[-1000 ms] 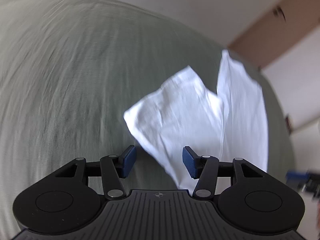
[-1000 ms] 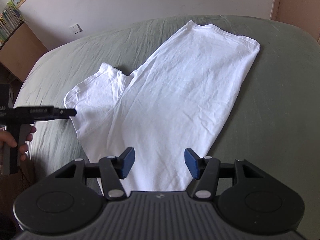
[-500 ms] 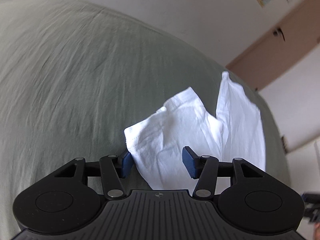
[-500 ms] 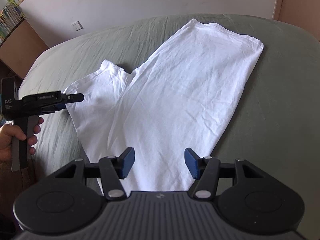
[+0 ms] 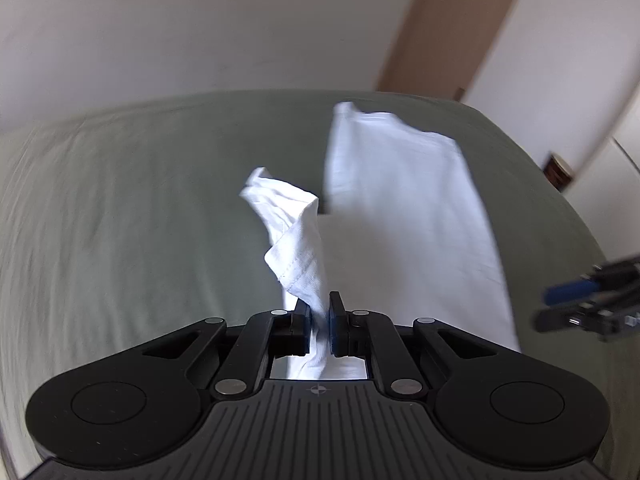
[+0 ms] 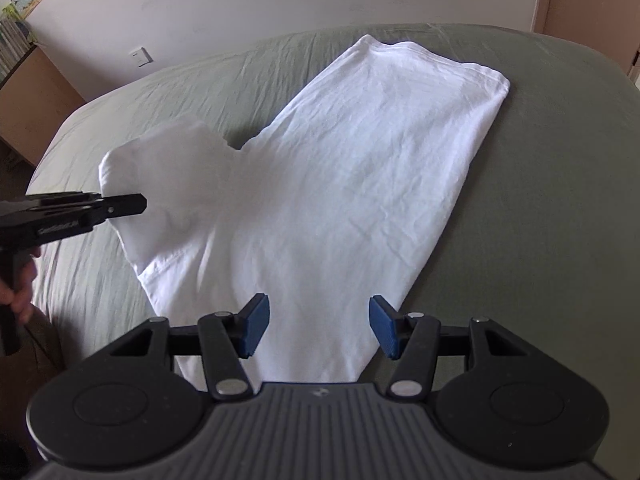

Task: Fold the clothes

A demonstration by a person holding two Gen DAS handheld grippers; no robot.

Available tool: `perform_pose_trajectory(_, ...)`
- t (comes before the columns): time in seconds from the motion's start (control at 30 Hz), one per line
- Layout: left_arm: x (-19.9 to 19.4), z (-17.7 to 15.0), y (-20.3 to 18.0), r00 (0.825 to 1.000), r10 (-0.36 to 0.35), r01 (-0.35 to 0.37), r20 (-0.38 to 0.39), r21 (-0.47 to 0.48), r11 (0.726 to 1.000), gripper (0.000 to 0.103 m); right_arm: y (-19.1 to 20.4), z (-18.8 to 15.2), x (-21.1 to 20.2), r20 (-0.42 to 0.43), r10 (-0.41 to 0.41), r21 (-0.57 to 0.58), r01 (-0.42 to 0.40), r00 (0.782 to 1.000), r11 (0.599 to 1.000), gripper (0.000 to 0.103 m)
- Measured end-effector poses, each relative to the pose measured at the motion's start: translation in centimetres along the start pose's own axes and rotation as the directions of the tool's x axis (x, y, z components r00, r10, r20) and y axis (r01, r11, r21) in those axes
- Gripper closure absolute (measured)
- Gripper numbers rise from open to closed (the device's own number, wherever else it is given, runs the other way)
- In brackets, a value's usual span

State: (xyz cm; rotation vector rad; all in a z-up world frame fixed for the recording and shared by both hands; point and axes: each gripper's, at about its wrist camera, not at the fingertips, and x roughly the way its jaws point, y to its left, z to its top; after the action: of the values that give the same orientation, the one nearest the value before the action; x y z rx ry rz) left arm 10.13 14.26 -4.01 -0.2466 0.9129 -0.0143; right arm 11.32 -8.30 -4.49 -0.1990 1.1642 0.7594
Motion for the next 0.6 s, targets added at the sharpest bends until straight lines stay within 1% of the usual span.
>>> perform_pose_trajectory(0.07, 0.0, 0.8, -2.0, 1.0, -0.023, 0.024, -0.021, 0.05, 0.998, 0.095, -0.3, 0.0, -0.1, 0.003, -0.006, 0.006, 0.006, 1.0, 1.0, 0.045)
perform_pose_trajectory(0.1, 0.1, 0.9, -2.4, 0.999, -0.027, 0.029, -0.025, 0.059, 0.998, 0.095, -0.5, 0.0, -0.2, 0.004, -0.008, 0.012, 0.008, 1.0, 1.0, 0.045)
perform_pose_trajectory(0.23, 0.6, 1.7, -6.6, 0.995, -0.073, 0.082, -0.067, 0.145, 0.986, 0.095, -1.5, -0.4, -0.3, -0.001, -0.019, 0.032, 0.019, 1.0, 0.999, 0.045)
perform_pose_trajectory(0.4, 2.3, 1.8, -9.7, 0.99, -0.086, 0.102, -0.109, 0.15, 0.983, 0.095, -2.8, -0.9, -0.3, -0.014, -0.039, 0.054, 0.04, 0.999, 0.998, 0.045)
perform_pose_trajectory(0.6, 5.4, 0.8, -12.1, 0.984, -0.074, 0.101, -0.161, 0.166, 0.981, 0.095, -4.6, -1.3, -0.8, -0.007, -0.059, 0.087, 0.06, 0.998, 0.994, 0.045)
